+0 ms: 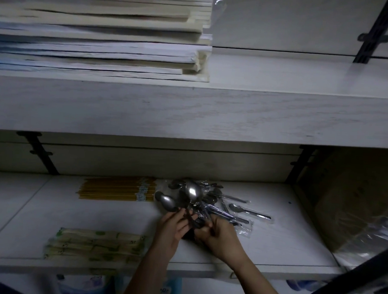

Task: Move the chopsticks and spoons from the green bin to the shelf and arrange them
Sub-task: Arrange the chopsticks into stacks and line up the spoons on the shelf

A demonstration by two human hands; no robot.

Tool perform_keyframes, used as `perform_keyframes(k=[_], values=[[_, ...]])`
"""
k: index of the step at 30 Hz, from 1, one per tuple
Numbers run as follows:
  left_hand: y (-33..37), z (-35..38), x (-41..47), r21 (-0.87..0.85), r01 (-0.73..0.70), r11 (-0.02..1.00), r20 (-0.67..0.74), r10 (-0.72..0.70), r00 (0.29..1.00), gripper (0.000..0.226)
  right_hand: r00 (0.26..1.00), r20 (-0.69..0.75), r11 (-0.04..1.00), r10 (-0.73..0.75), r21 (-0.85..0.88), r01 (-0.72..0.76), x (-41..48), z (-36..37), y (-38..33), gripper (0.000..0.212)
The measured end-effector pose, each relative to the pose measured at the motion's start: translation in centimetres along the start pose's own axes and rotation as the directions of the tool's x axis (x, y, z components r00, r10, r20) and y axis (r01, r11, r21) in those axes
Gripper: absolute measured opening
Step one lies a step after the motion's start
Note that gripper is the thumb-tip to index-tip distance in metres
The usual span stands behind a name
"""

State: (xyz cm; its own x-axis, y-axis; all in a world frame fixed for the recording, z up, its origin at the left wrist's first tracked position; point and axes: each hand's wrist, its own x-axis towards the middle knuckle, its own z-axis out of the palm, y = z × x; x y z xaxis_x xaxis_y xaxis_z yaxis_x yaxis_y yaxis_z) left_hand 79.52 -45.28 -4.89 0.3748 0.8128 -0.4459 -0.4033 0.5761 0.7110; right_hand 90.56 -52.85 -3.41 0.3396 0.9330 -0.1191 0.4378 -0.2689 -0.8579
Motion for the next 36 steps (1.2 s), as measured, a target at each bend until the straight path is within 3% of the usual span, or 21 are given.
perform_keyframes(k=[5, 8, 17, 22, 27, 32, 36], values=[[0.5, 0.0, -0.3, 0.060, 0.070, 0.996, 0.079, -0.075, 0.994, 0.013, 0.996, 0.092, 0.991, 0.002, 0.131, -0.014, 0.4, -1.3, 0.4, 0.029], [0.5, 0.1, -0.5, 0.082, 0.087, 0.993, 0.106, -0.096, 0.990, 0.019, 0.988, 0.156, 0.991, 0.008, 0.129, -0.028, 0.8, -1.4, 1.0, 0.015], [0.4, 0.6, -0.7, 0.006, 0.178, 0.984, 0.103, -0.177, 0.979, 0.027, 0.972, 0.236, 0.992, 0.017, 0.120, -0.047, 1.6, -1.0, 2.1, 0.010], [-0.1, 0.7, -0.5, 0.063, 0.108, 0.992, 0.098, -0.114, 0.989, 0.018, 0.977, 0.212, 0.998, 0.034, 0.040, -0.044, 1.2, -1.5, 0.9, 0.025], [-0.2, 0.9, -0.6, 0.019, 0.090, 0.996, 0.067, -0.091, 0.994, 0.013, 0.999, 0.022, 0.999, 0.041, 0.016, -0.041, 0.7, -2.2, -0.1, 0.034], [-0.9, 1.3, -0.5, 0.074, 0.053, 0.996, 0.080, -0.059, 0.995, 0.021, 0.995, 0.077, 0.998, 0.056, 0.005, -0.056, 1.0, -0.9, -0.4, 0.037], [-1.4, 1.5, -0.4, 0.026, 0.052, 0.998, 0.072, -0.053, 0.996, 0.022, 0.994, 0.012, 0.988, 0.112, -0.111, -0.110, 1.0, 0.7, -0.2, 0.040]])
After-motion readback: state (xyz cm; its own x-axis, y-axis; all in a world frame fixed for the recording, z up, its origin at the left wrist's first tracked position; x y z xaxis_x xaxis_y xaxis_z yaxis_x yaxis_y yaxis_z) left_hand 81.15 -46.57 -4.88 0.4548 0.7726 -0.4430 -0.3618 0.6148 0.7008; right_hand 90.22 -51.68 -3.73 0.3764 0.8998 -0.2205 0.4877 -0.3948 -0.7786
